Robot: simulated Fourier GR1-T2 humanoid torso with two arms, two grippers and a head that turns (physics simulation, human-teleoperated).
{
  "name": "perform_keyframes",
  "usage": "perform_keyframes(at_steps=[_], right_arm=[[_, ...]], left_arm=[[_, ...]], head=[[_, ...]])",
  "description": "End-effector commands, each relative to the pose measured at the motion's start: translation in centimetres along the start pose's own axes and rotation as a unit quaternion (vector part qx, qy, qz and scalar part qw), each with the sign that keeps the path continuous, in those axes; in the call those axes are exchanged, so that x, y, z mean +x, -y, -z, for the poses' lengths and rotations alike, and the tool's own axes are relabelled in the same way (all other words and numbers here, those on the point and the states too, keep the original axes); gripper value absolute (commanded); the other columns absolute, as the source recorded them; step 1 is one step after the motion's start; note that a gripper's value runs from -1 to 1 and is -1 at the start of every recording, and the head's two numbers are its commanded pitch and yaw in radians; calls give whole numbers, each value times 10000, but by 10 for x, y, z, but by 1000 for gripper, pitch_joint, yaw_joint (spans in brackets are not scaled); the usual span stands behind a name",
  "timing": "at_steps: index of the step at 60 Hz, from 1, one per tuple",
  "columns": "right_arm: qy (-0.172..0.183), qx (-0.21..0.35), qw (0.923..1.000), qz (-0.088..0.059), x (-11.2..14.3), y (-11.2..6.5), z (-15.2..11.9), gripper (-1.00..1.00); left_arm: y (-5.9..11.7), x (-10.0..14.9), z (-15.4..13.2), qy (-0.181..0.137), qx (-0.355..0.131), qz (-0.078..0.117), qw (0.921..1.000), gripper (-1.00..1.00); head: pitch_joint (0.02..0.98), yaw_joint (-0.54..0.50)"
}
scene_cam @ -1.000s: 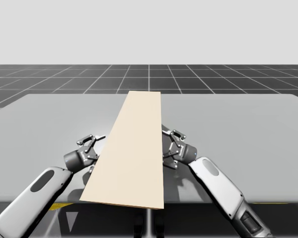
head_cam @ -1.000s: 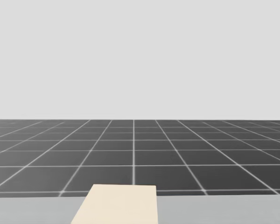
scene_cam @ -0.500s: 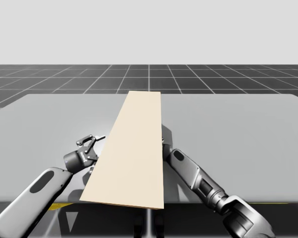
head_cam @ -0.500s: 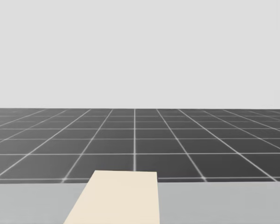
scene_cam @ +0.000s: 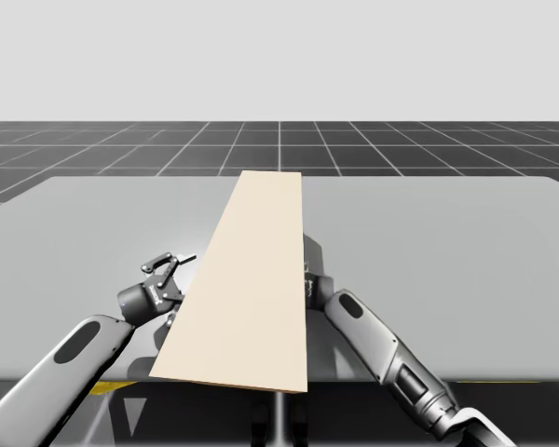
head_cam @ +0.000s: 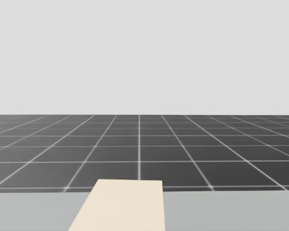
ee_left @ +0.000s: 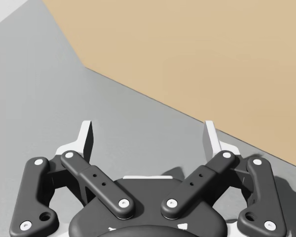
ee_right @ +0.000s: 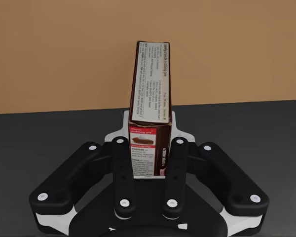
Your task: Retrieve the object from inside the box.
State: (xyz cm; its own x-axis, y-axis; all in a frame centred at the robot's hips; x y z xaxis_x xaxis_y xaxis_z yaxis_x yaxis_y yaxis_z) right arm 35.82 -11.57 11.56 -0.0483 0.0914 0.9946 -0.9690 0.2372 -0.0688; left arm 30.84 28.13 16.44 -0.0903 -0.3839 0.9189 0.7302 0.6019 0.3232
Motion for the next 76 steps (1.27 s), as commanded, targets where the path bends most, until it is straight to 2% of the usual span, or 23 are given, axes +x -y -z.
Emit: perform_keyframes(at_steps=[1,8,9,10,14,24,32,40,45,50,57,66,76], right_arm=[[483,-816,9947,-407,23,13,-45,1000],[584,-1226,9892,-545,26,5,-90,1000],[584,-1226,9892,-545,26,5,-90,1000],[611,-1326,9877,-560,26,0,-104,1000],[663,-1519,9841,-634,26,-8,-127,1000],[766,-1924,9762,-650,24,-21,-168,1000],[822,-2249,9693,-556,15,-31,-198,1000],[927,-2591,9595,-596,21,-36,-225,1000],[1046,-2856,9501,-693,38,-29,-241,1000],[1079,-3043,9426,-849,55,-16,-252,1000],[1194,-3359,9283,-1058,88,11,-264,1000],[1253,-3590,9145,-1380,126,40,-268,1000],[1468,-3892,8926,-1738,185,68,-259,1000]], left_arm=[[-3,0,-1,14,52,3,10000,-1000],[-5,1,-3,26,87,-12,10000,-1000],[-5,1,-3,26,87,-12,10000,-1000],[-5,1,-3,25,91,-8,10000,-1000],[-5,1,-3,27,98,-12,9999,-1000],[-6,0,-3,11,115,-19,9999,-1000],[-8,0,-5,22,159,-34,9999,-1000],[-10,0,-5,26,191,-43,9998,-1000],[-11,0,-6,29,206,-47,9998,-1000],[-12,-1,-6,29,224,-48,9997,-1000],[-13,-1,-7,34,255,-52,9997,-1000],[-14,-1,-7,42,284,-51,9996,-1000],[-14,-1,-7,52,315,-47,9995,-1000]], head=[[142,-24],[139,-22],[139,-22],[138,-23],[135,-23],[133,-29],[130,-25],[128,-23],[127,-25],[126,-27],[123,-28],[123,-26],[125,-28]])
